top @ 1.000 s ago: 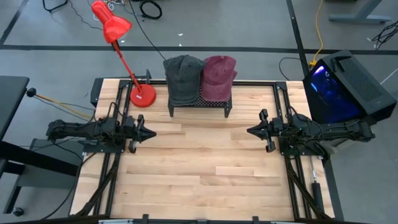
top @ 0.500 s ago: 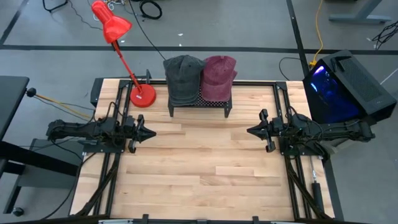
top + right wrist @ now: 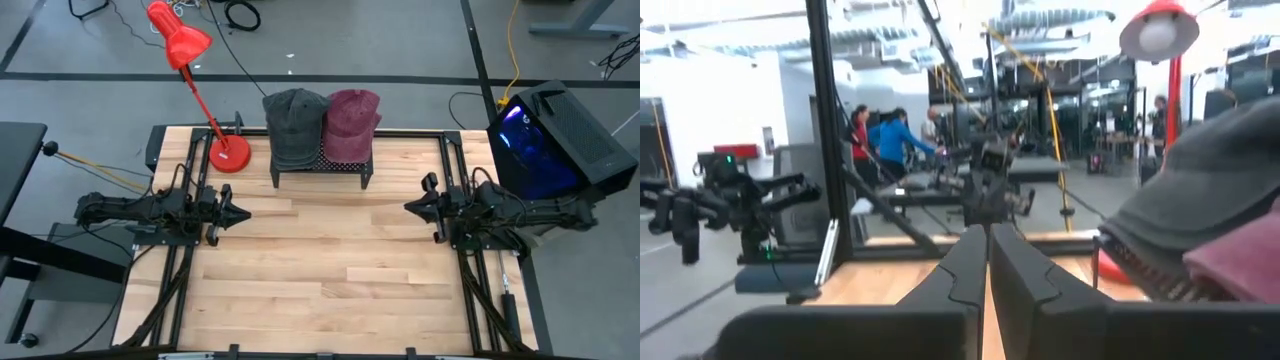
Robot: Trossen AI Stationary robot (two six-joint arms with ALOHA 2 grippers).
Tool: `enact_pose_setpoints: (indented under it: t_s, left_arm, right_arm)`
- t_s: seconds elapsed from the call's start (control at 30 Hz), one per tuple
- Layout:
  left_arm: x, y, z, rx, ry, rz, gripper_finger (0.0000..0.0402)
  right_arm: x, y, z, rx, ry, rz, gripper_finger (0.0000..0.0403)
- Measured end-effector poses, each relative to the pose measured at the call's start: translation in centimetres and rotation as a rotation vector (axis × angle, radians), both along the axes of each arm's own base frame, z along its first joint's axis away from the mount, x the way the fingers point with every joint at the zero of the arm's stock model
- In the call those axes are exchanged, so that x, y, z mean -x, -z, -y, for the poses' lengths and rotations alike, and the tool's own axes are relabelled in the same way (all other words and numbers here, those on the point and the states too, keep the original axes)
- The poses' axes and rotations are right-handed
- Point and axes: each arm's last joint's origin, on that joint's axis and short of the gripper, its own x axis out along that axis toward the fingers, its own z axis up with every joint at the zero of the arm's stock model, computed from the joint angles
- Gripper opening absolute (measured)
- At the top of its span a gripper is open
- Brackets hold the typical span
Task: Pick & Place hat
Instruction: Return to Home Position
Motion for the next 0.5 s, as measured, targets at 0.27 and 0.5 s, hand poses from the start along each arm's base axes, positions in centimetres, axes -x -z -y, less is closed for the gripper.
enact_pose_setpoints:
  t_s: [0.27, 0.5]
  left_arm:
    - [0.0, 0.0, 0.0, 0.0, 0.0, 0.0, 0.0032]
    - [0.0, 0.0, 0.0, 0.0, 0.0, 0.0, 0.0032]
  right_arm:
    - [0.57, 0.32, 0.0, 0.027, 0.006, -0.023, 0.0023]
    - [1.02, 0.58, 0.0, 0.078, 0.016, -0.036, 0.0023]
